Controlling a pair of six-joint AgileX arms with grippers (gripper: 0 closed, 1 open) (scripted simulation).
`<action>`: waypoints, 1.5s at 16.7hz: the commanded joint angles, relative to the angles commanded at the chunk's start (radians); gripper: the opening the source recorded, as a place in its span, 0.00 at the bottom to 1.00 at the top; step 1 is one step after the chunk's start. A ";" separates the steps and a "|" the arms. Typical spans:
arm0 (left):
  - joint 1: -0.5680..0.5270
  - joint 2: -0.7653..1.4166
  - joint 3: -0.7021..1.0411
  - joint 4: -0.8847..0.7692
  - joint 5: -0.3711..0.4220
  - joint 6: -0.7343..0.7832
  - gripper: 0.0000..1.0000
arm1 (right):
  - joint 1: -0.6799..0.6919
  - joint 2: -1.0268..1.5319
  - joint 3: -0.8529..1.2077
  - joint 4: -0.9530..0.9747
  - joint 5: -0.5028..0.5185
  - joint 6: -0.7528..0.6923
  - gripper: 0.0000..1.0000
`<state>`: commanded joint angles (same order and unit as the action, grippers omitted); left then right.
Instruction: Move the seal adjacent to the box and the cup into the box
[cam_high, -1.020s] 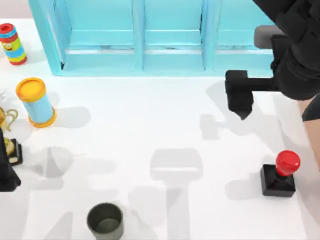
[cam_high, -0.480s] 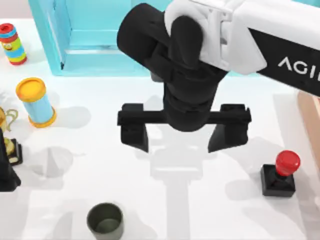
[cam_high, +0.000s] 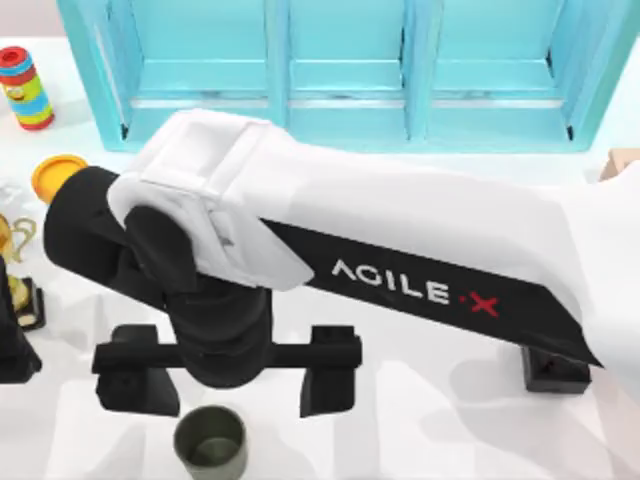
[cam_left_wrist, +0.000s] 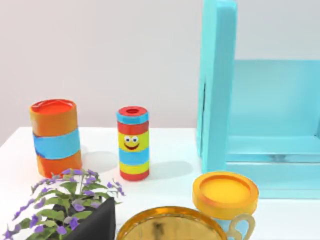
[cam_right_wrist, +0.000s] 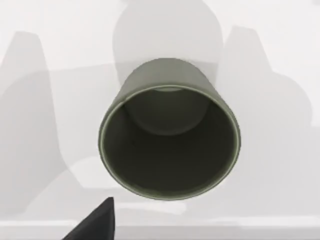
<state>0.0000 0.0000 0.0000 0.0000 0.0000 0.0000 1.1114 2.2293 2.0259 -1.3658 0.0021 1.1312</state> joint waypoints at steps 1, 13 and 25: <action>0.000 0.000 0.000 0.000 0.000 0.000 1.00 | 0.000 0.000 0.000 0.000 0.000 0.000 1.00; 0.000 0.000 0.000 0.000 0.000 0.000 1.00 | 0.002 0.037 -0.233 0.272 0.000 0.002 1.00; 0.000 0.000 0.000 0.000 0.000 0.000 1.00 | 0.002 0.040 -0.252 0.292 0.000 0.003 0.47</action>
<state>0.0000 0.0000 0.0000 0.0000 0.0000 0.0000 1.1136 2.2694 1.7736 -1.0733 0.0025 1.1338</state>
